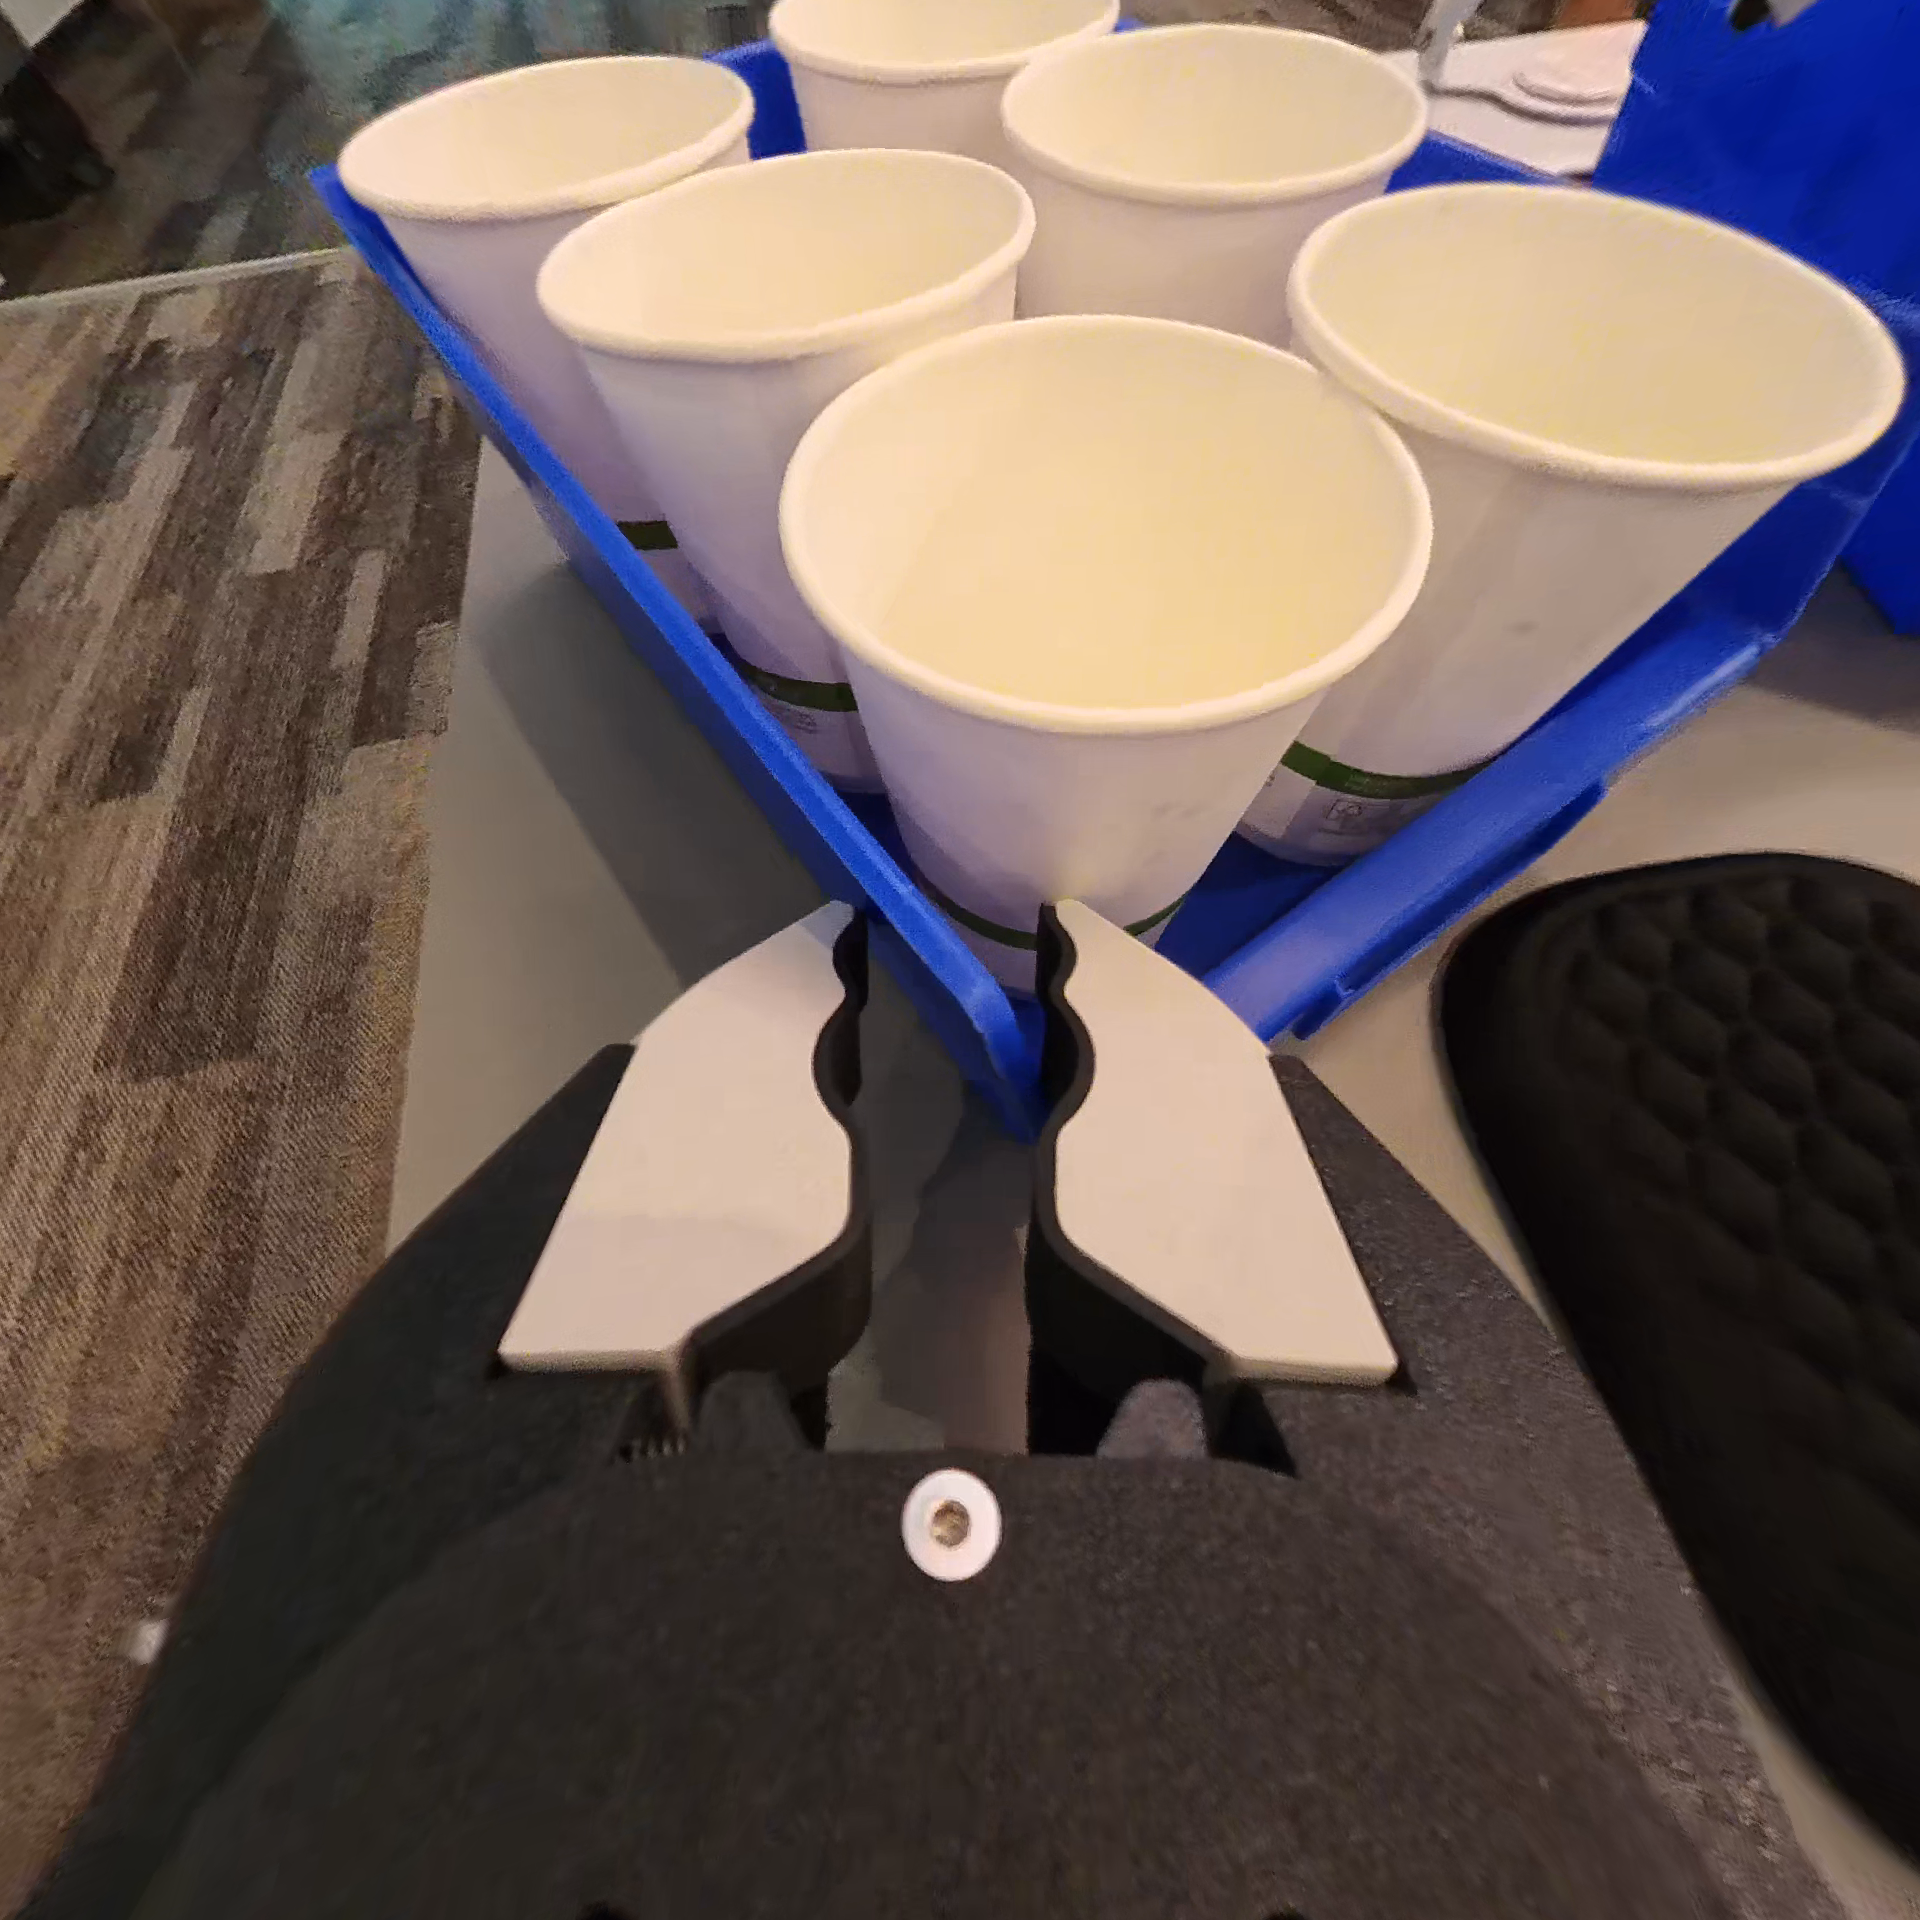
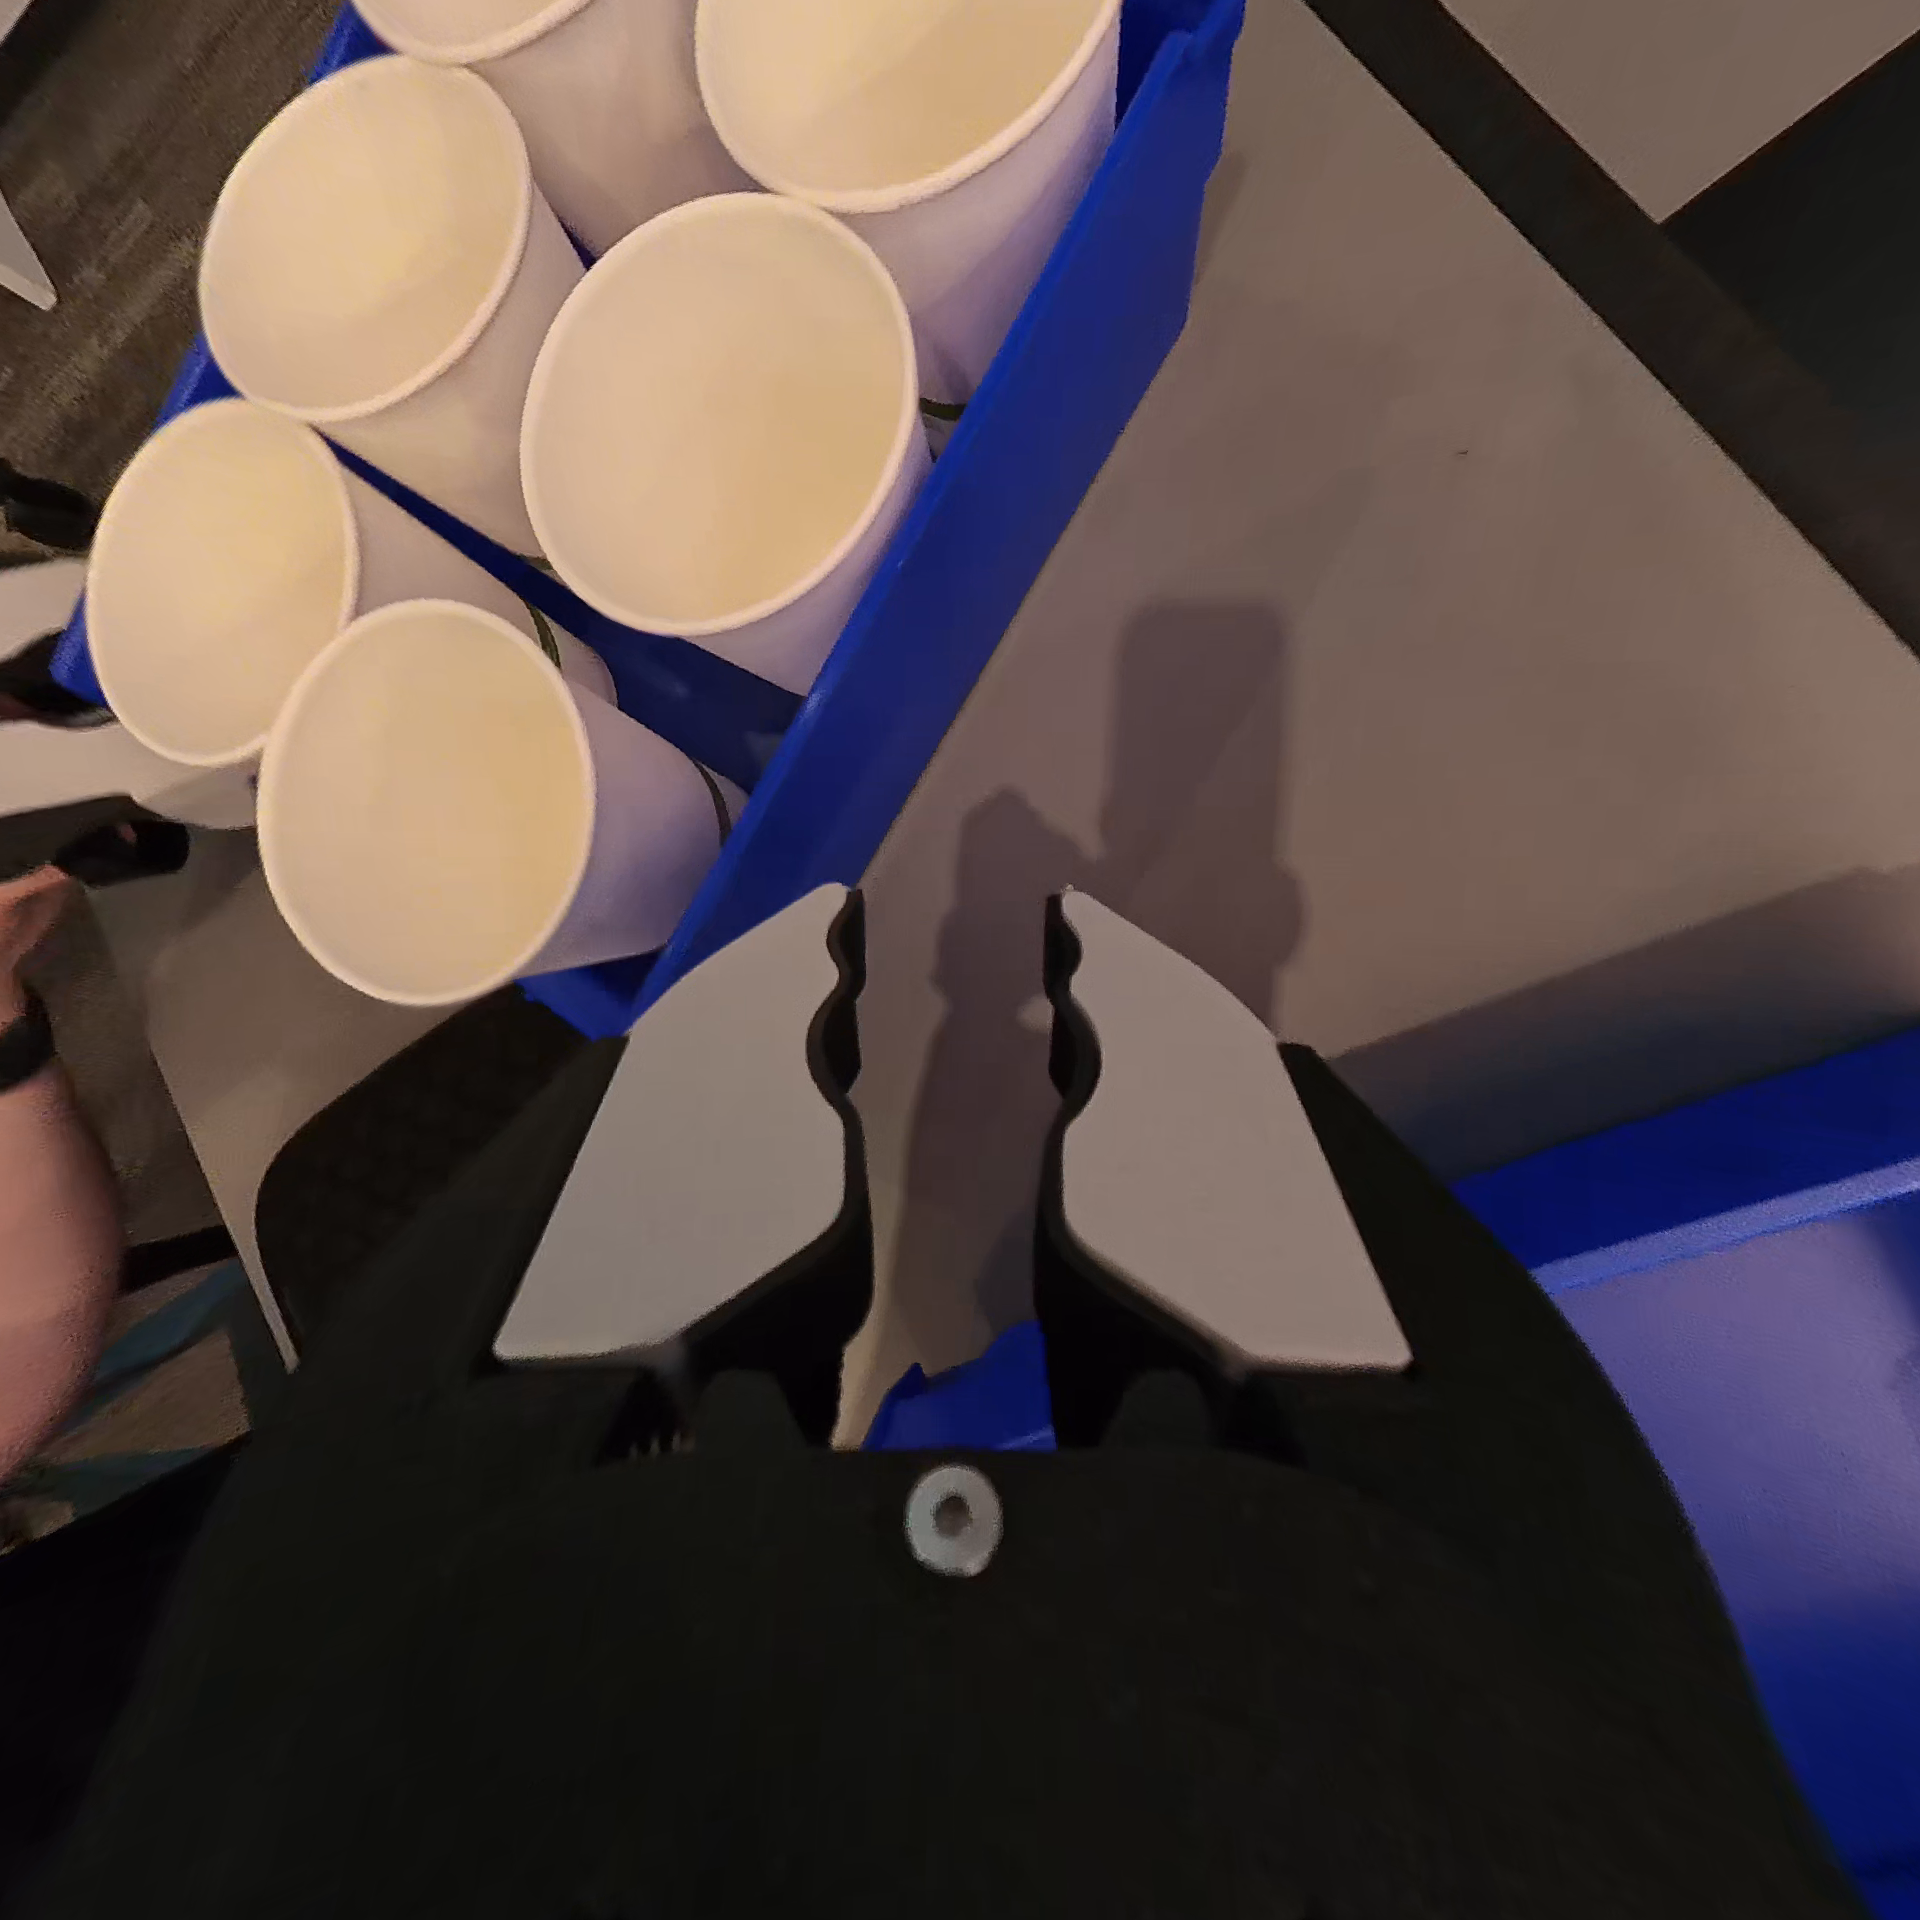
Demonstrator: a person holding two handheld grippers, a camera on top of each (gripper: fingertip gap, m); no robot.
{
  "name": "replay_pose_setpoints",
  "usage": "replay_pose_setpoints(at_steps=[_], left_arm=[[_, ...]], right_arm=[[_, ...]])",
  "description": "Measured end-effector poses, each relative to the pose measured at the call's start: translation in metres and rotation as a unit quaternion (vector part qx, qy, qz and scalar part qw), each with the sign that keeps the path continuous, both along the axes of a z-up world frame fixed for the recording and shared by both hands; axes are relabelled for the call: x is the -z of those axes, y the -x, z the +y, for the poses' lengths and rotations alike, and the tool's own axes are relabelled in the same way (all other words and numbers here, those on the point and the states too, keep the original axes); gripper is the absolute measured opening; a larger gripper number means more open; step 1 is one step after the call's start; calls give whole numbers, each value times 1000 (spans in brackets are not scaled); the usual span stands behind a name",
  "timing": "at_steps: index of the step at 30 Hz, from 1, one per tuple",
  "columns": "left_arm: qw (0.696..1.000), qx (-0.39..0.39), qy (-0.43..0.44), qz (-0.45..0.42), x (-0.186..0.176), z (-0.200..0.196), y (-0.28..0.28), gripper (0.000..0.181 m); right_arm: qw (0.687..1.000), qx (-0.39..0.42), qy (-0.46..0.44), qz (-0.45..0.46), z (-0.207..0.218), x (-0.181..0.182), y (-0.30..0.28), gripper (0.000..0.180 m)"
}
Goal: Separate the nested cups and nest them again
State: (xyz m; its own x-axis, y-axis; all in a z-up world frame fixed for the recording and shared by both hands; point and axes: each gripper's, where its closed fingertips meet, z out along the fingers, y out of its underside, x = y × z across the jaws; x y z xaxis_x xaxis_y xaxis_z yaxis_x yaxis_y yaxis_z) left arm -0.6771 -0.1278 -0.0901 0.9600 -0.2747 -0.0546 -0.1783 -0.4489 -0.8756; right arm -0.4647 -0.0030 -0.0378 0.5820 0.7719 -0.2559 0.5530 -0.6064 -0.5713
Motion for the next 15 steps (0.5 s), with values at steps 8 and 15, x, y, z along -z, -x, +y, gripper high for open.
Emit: replay_pose_setpoints(at_steps=[8,15], left_arm=[[991,118,22,56,2,15,32,29],[995,85,41,21,2,40,79,12]], right_arm=[[999,-27,-28,-11,-21,-7,-8,32],[998,-39,-39,-19,-37,-8,-24,32]])
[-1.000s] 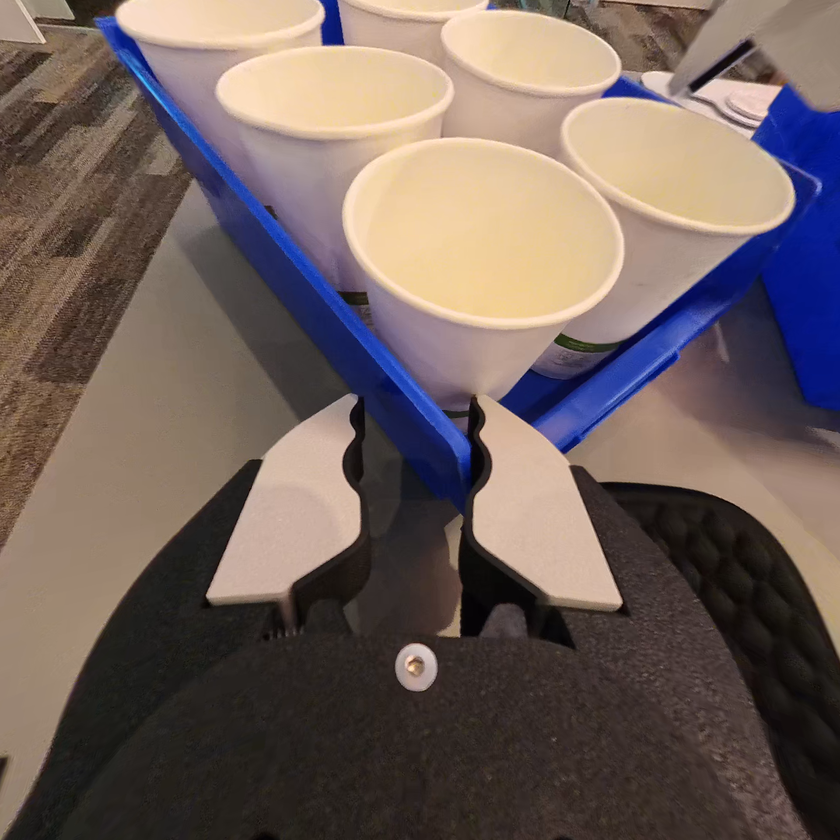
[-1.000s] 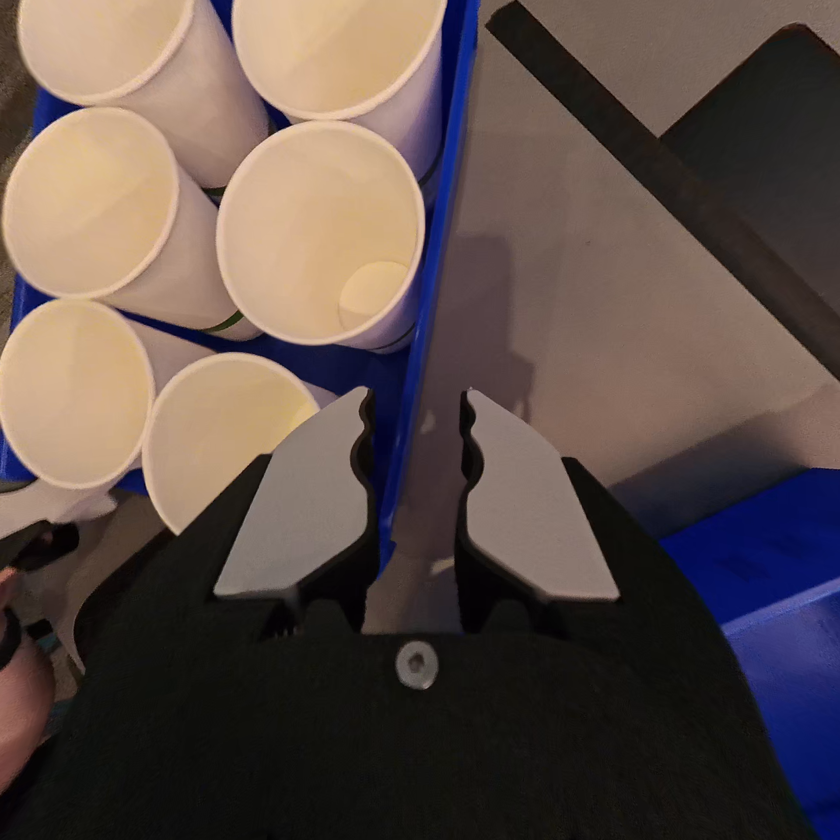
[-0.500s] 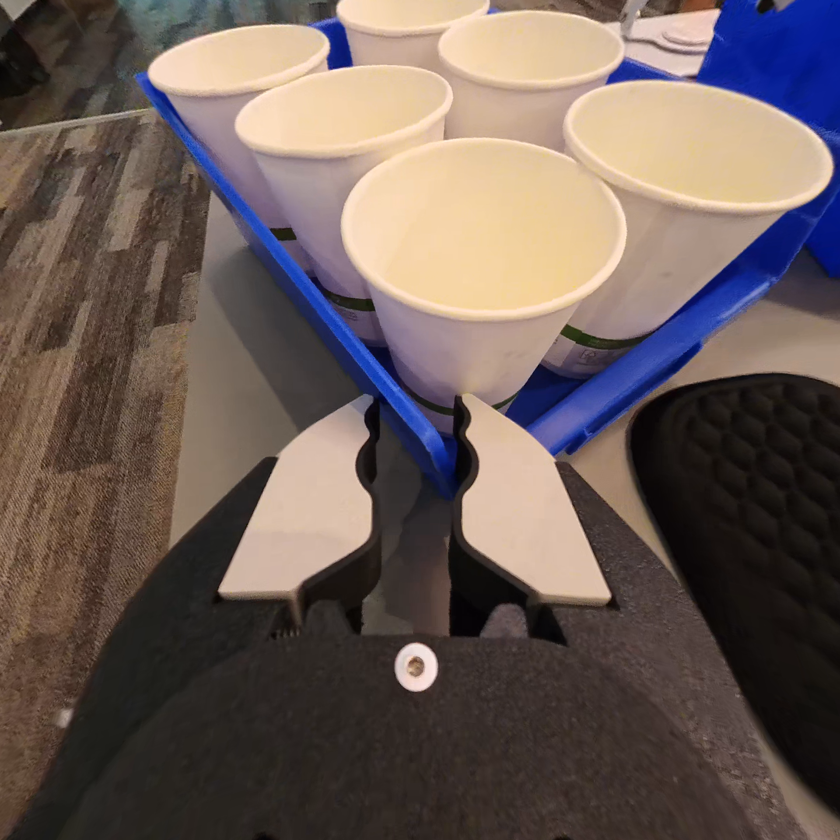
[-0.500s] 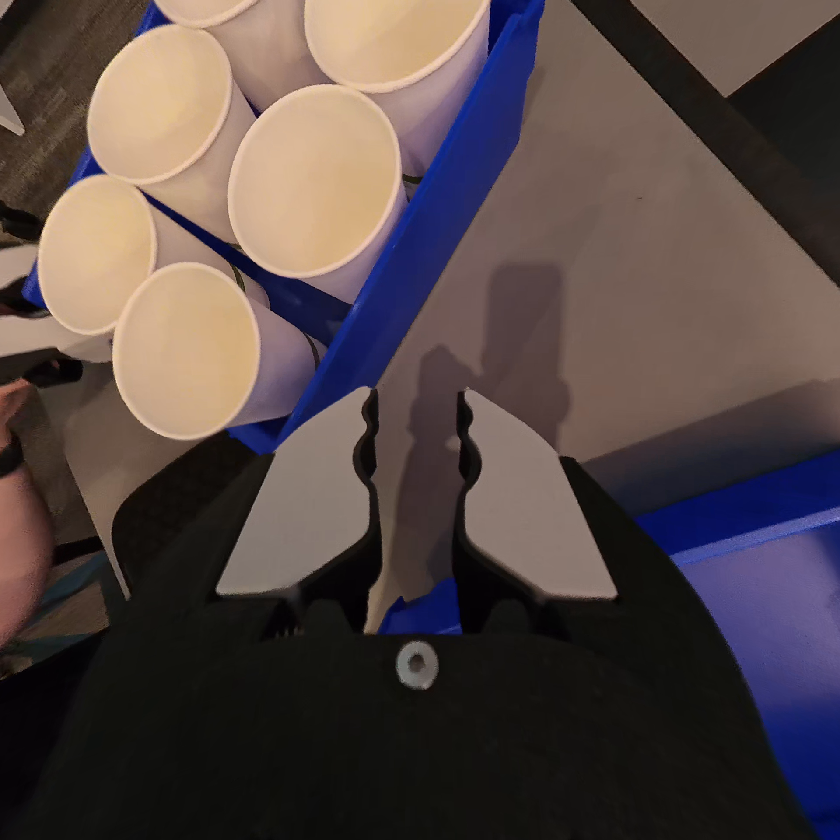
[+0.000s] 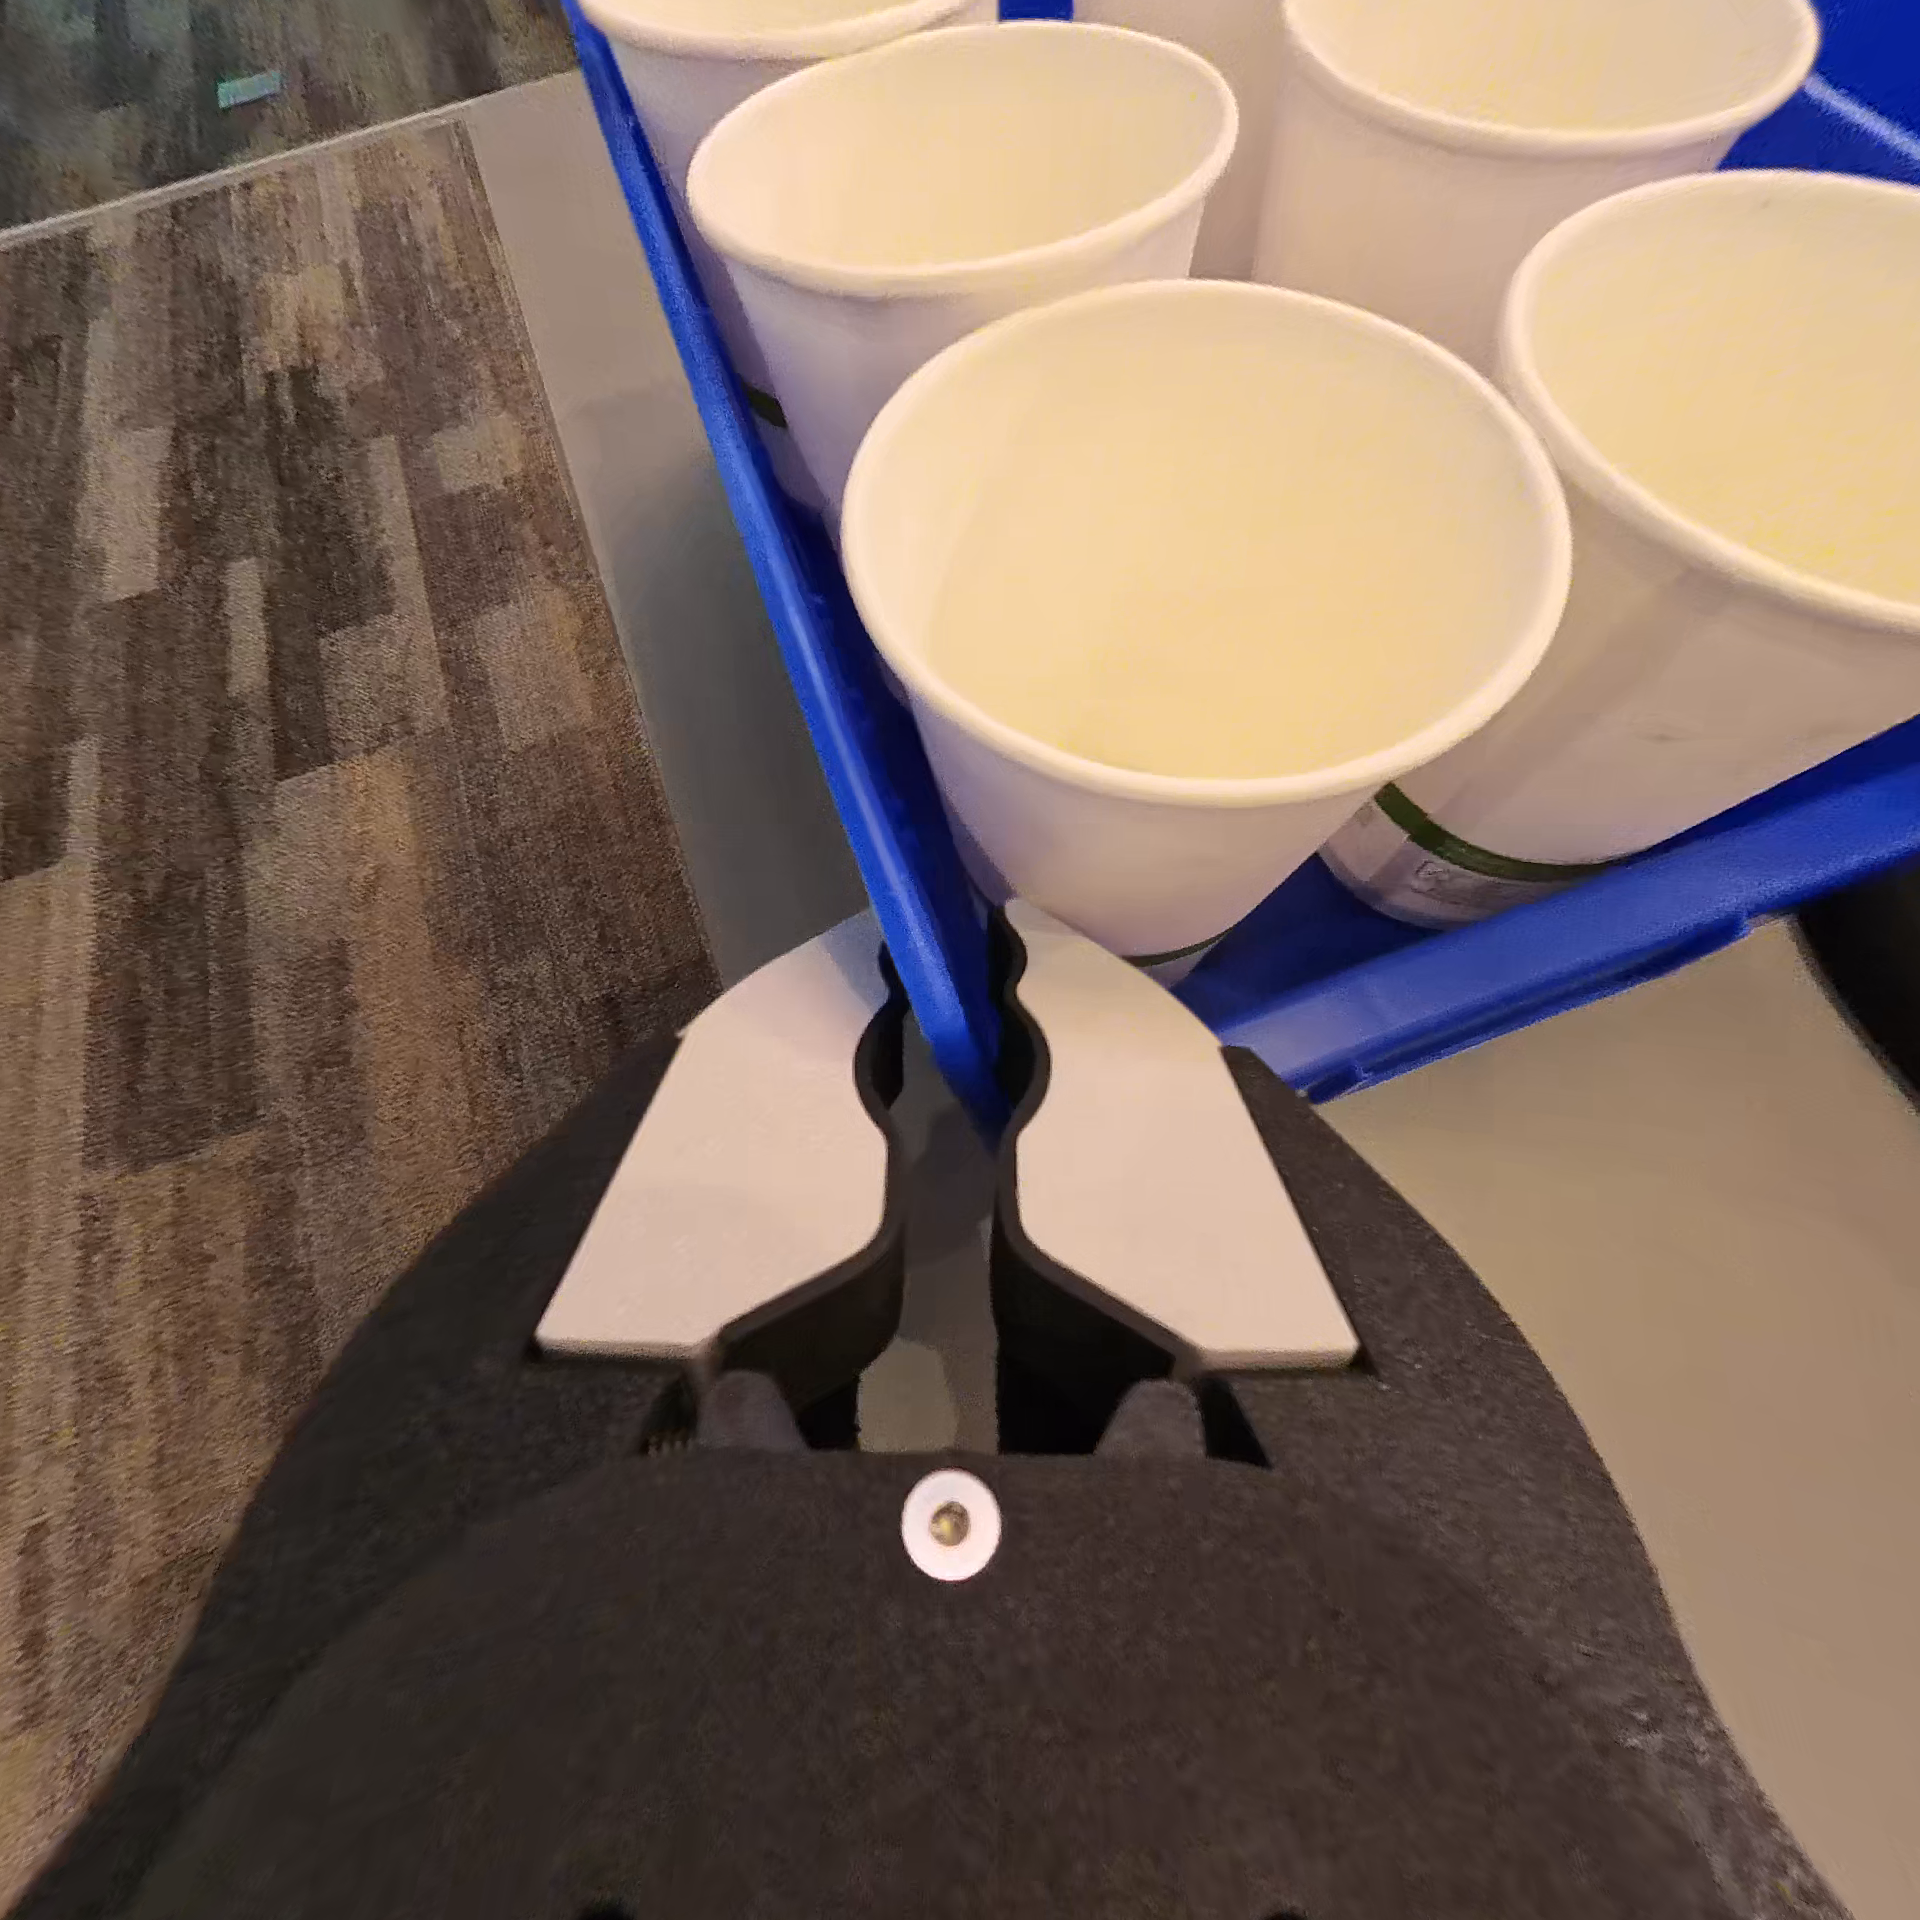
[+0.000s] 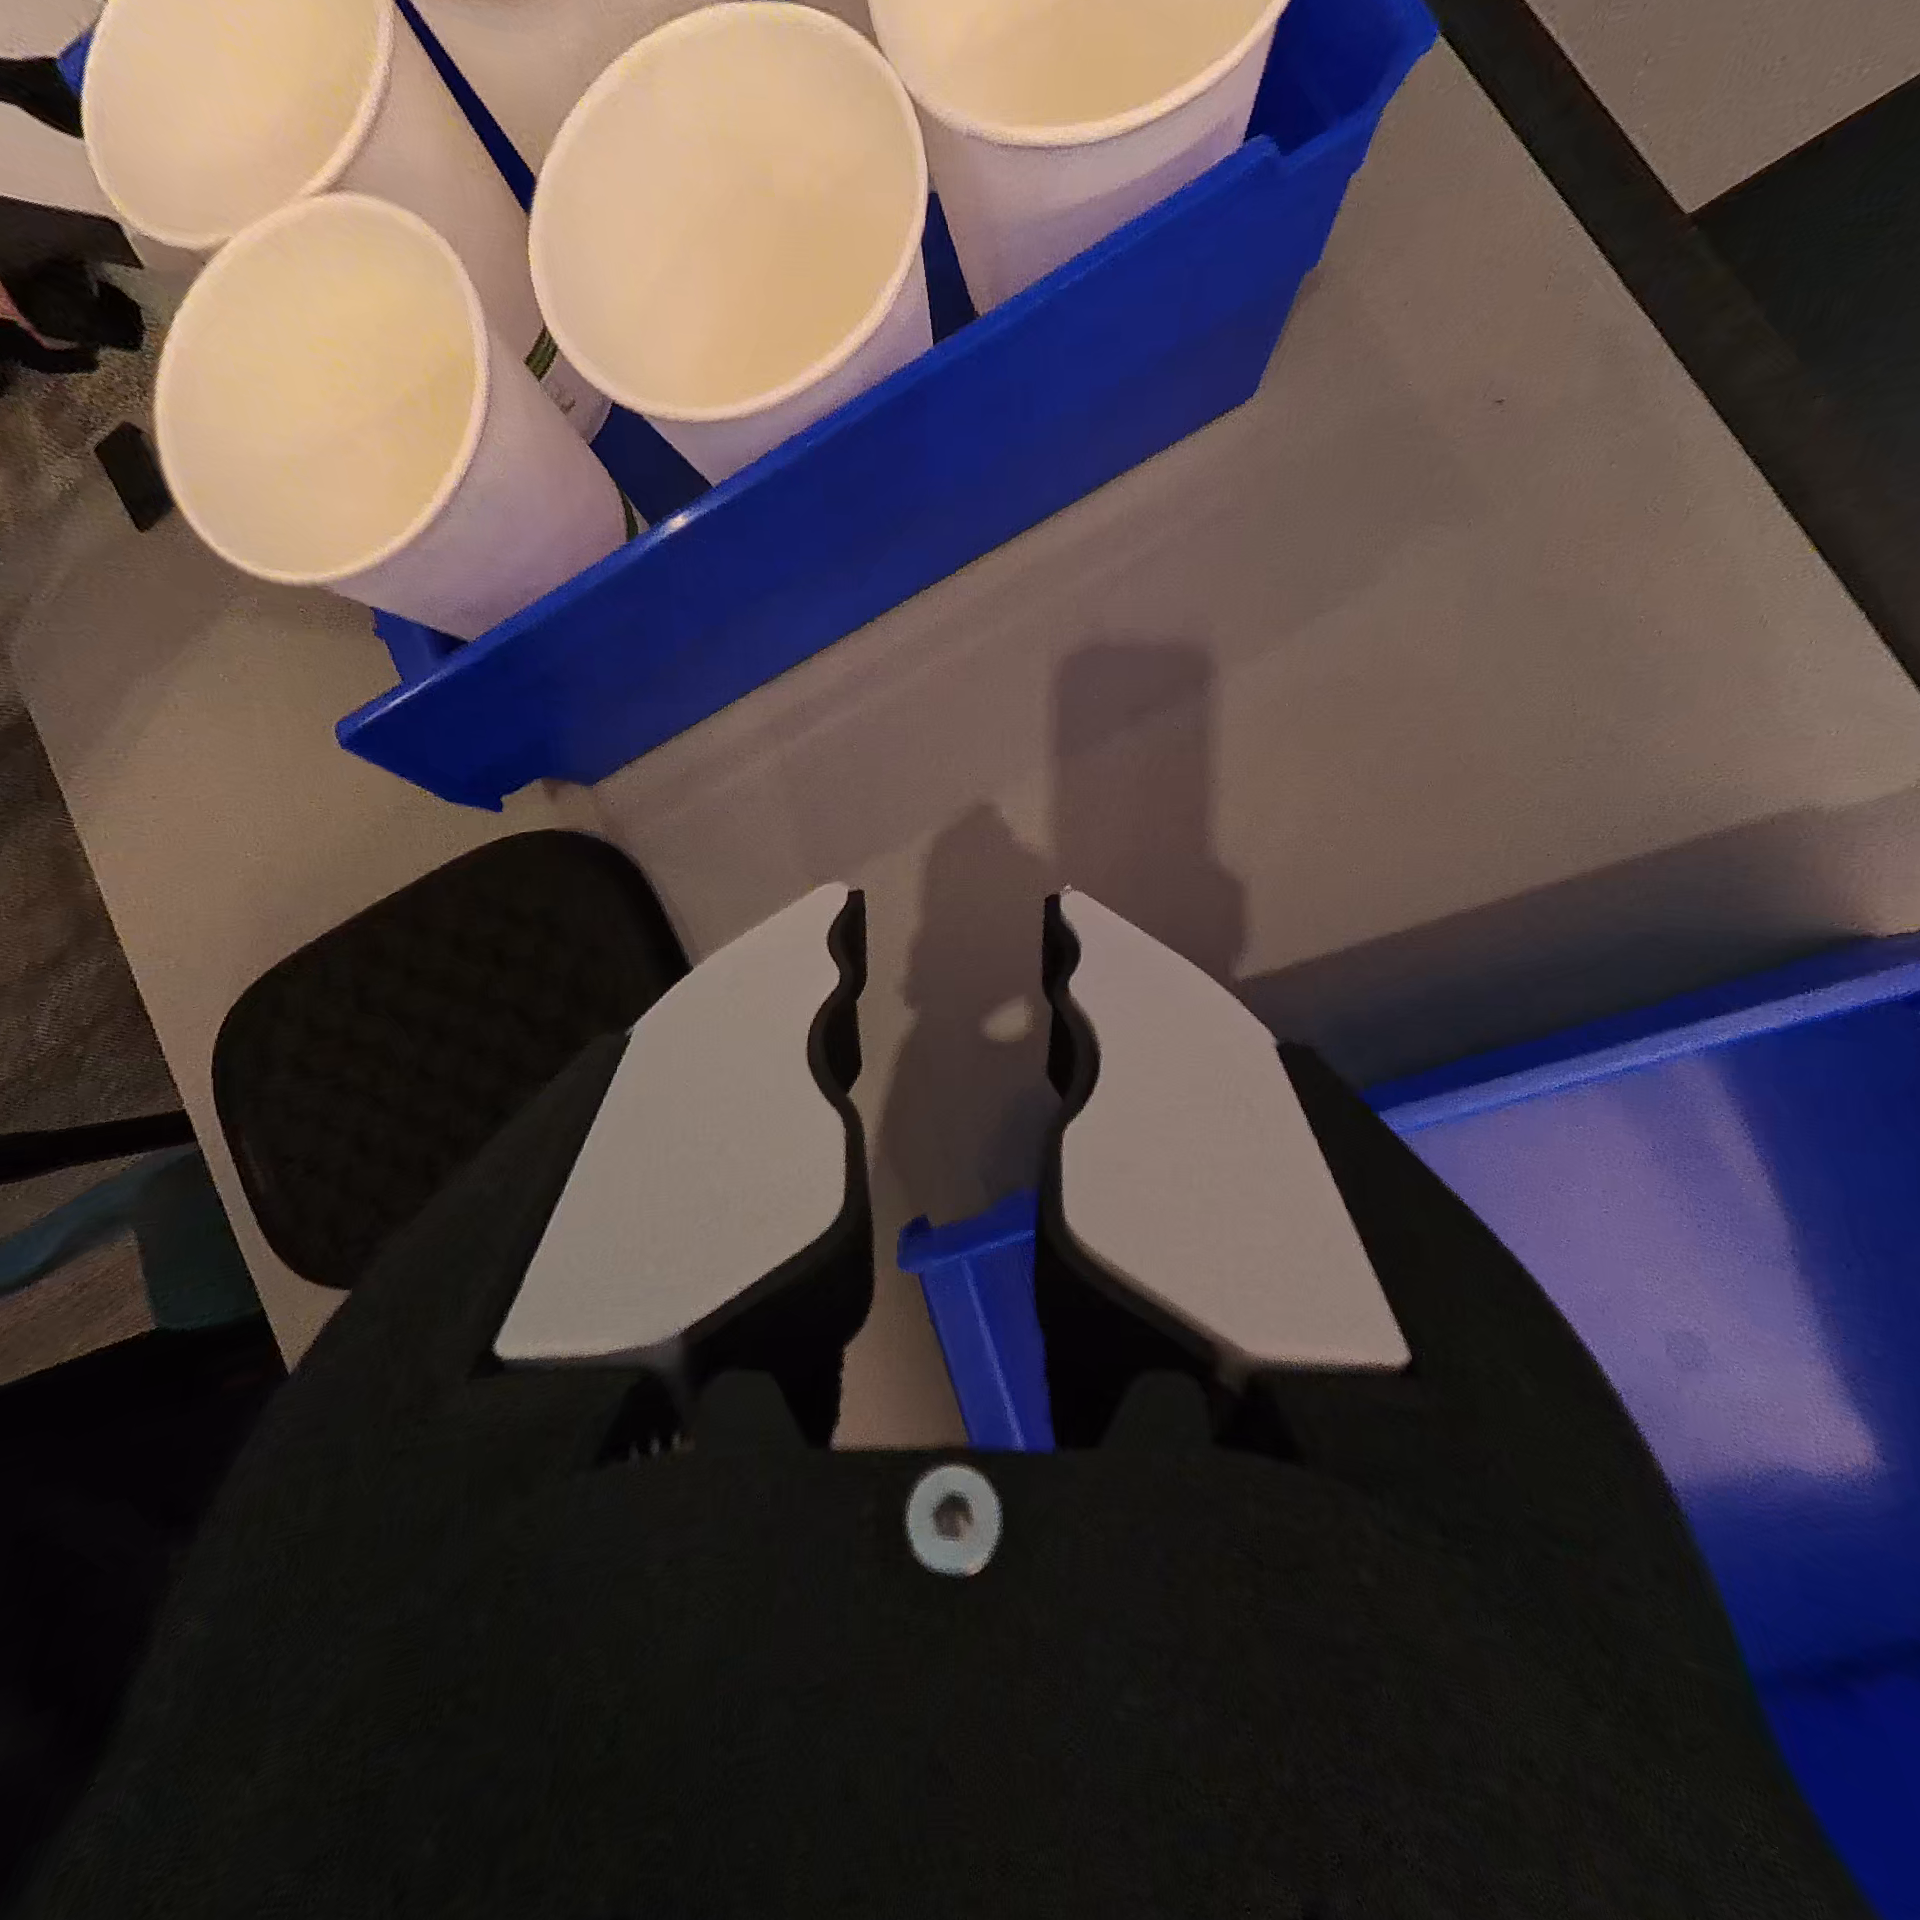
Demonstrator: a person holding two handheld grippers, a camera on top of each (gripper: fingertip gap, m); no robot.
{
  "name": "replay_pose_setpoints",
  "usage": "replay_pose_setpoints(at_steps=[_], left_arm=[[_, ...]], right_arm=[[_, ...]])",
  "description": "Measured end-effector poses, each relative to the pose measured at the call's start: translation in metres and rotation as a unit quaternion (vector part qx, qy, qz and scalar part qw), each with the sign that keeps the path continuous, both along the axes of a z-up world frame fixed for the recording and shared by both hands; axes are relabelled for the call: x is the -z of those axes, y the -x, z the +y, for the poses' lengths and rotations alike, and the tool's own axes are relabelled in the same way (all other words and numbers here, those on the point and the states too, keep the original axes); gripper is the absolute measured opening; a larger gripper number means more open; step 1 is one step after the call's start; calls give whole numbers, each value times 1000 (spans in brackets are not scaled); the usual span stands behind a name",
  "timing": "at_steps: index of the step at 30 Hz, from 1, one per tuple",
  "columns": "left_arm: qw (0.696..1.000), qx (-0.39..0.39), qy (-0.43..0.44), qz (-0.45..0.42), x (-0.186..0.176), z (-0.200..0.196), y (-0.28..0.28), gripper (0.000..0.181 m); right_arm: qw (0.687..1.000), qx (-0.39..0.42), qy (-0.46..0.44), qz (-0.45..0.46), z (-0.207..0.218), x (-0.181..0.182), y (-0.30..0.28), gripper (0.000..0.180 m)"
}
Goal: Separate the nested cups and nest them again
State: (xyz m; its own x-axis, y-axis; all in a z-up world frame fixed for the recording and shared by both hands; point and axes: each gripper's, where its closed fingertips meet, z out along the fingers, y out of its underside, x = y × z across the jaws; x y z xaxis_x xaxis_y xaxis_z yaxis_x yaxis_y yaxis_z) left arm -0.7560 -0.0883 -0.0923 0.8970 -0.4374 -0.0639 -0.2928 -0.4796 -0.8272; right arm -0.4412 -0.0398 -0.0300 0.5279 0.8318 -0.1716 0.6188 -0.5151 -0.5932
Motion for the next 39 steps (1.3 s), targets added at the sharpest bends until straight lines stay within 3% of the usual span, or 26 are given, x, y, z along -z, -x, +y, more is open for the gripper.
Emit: replay_pose_setpoints(at_steps=[17,34,39], left_arm=[[984,-174,4,-29,0,-17,12,2],[978,-199,9,-55,-1,-15,27,2],[979,-197,3,-51,-1,-17,27,2]], right_arm=[[1000,2,3,21,-17,3,-34,31],[1000,21,-10,21,-18,-2,-71,31],[990,115,-75,-38,2,-12,-143,31]])
